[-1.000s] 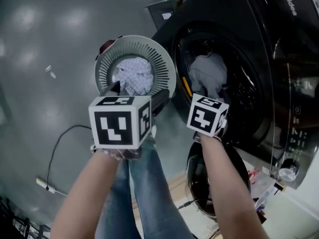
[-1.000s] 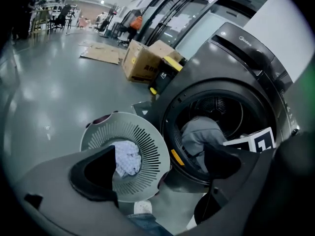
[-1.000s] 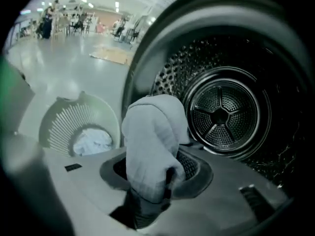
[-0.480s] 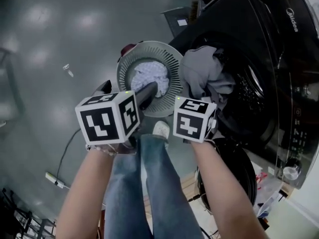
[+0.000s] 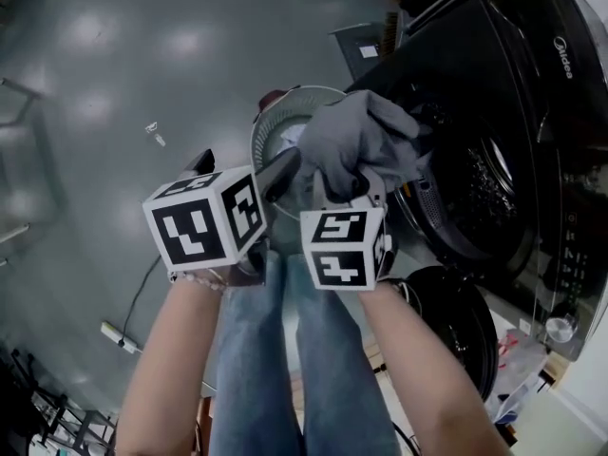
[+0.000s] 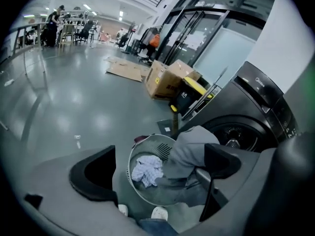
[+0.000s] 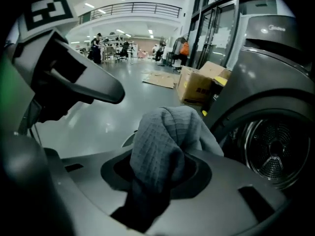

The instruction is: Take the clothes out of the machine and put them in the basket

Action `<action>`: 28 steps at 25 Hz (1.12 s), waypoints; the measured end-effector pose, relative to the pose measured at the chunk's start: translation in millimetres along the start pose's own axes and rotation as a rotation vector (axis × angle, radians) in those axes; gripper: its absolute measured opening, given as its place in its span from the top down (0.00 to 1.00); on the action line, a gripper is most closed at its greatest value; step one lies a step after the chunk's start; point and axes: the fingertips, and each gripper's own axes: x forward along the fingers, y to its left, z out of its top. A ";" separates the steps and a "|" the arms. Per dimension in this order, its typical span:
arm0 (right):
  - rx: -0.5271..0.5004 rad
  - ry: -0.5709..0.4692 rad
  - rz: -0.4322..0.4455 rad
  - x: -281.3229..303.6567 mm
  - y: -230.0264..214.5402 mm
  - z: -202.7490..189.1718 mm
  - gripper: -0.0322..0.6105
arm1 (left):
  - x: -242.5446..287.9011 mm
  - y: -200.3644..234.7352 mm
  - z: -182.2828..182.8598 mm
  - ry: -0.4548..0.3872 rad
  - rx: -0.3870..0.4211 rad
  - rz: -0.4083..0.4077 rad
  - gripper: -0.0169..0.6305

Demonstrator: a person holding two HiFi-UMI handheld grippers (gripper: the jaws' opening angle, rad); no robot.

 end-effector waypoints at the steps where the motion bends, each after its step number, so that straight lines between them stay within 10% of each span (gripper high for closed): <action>1: -0.024 -0.012 0.029 -1.1 6.8 5.0 0.72 | -1.1 2.5 2.5 -0.006 -0.003 0.008 0.10; 16: 0.043 0.118 0.120 38.9 0.3 -22.9 0.71 | 9.8 12.8 -0.5 0.004 -0.027 0.030 0.10; 20: 0.117 0.157 0.096 59.8 -16.1 -37.8 0.28 | 16.1 13.8 -5.3 0.021 -0.019 0.041 0.10; 28: 0.153 0.202 0.081 59.5 -30.7 -48.7 0.26 | 21.9 8.2 -3.4 0.048 0.074 0.059 0.10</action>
